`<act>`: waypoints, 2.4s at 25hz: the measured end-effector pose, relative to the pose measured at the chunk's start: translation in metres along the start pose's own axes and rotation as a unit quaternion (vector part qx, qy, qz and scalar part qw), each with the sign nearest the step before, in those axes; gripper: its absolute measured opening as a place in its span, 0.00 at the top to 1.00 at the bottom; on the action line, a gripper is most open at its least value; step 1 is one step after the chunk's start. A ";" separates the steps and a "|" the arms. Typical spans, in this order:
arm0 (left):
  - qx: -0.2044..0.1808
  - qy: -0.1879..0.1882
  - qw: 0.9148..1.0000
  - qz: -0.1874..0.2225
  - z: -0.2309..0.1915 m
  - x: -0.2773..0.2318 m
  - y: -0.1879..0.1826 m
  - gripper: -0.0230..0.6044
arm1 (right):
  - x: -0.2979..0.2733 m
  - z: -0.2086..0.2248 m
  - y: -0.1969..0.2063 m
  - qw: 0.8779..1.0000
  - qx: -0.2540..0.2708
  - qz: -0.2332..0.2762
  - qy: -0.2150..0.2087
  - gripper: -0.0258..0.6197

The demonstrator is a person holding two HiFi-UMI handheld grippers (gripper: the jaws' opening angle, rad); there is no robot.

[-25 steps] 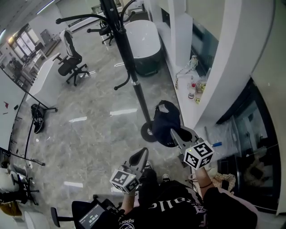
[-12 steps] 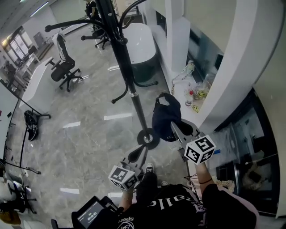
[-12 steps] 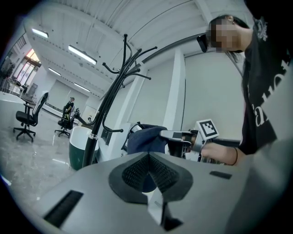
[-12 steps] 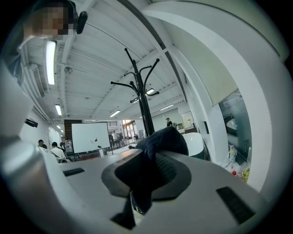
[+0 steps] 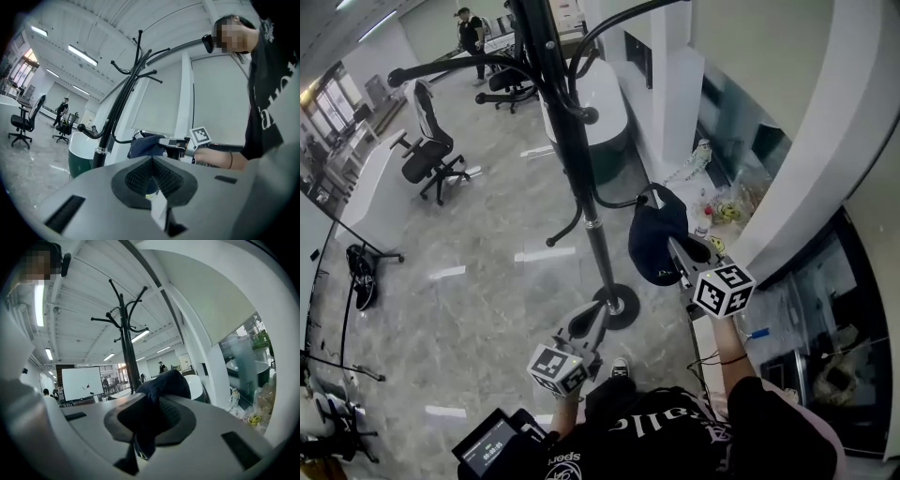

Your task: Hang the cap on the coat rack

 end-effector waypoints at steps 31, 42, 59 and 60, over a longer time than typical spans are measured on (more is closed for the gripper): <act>0.014 -0.028 0.999 -0.012 -0.083 -0.010 0.010 0.96 | -0.125 0.035 0.125 0.988 -0.011 -0.150 0.037 0.87; 0.015 -0.033 0.999 -0.015 -0.070 -0.005 0.011 0.96 | -0.096 0.052 0.125 0.986 0.015 -0.137 0.090 0.55; 0.015 -0.023 0.999 -0.017 0.008 0.018 0.016 0.96 | 0.009 -0.016 0.136 0.990 -0.004 -0.138 -0.005 0.56; 0.016 -0.022 0.999 -0.018 0.016 0.019 0.016 0.96 | 0.018 -0.022 0.136 0.990 0.001 -0.138 -0.011 0.57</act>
Point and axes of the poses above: the fingertips, and each gripper's own axes: x backward along the fingers, z to its right, y out of its underside, the point moved 2 cm from there along x, backward along the fingers, and after that the axes turned 14 degrees about -x, right-handed, at the moved point
